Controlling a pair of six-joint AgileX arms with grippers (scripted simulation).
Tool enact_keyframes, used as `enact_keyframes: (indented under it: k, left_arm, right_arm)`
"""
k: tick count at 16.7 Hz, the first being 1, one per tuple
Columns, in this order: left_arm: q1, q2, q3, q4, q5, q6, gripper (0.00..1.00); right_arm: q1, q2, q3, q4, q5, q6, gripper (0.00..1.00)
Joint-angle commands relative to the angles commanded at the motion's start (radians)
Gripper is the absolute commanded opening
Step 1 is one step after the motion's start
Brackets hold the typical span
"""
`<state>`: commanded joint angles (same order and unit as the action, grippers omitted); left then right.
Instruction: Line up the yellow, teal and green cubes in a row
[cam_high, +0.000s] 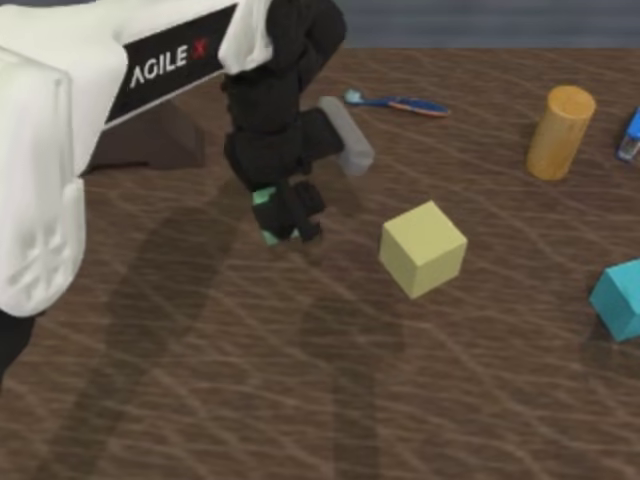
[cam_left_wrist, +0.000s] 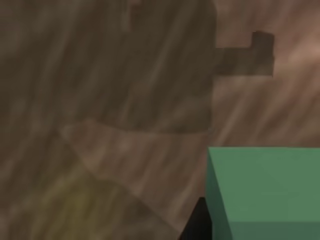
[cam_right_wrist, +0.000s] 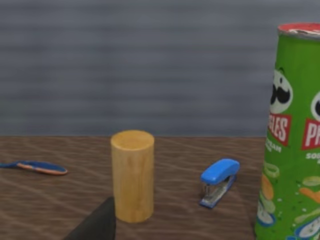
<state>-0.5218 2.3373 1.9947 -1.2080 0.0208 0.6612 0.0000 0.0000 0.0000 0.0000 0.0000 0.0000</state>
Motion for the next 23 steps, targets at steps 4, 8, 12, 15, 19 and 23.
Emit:
enact_keyframes:
  k: [4, 8, 12, 15, 19, 23]
  left_arm:
    - [-0.005, 0.002, -0.001, 0.001, 0.000, 0.001, 0.00]
    - [-0.067, 0.002, 0.013, -0.009, -0.002, -0.001, 0.00]
    - [-0.217, 0.001, 0.039, -0.037, -0.005, -0.012, 0.00]
    - [-0.337, -0.002, 0.056, -0.057, -0.006, -0.018, 0.00]
    - [-0.419, -0.008, 0.068, -0.068, -0.007, -0.023, 0.00]
    - [-0.415, -0.004, 0.063, -0.063, -0.007, -0.022, 0.00]
  right_arm:
    - [0.000, 0.000, 0.000, 0.000, 0.000, 0.000, 1.00]
    - [0.000, 0.000, 0.000, 0.000, 0.000, 0.000, 1.00]
    - [0.000, 0.000, 0.000, 0.000, 0.000, 0.000, 1.00]
    - [0.000, 0.000, 0.000, 0.000, 0.000, 0.000, 1.00]
    - [0.000, 0.000, 0.000, 0.000, 0.000, 0.000, 1.00]
    - [0.000, 0.000, 0.000, 0.000, 0.000, 0.000, 1.00]
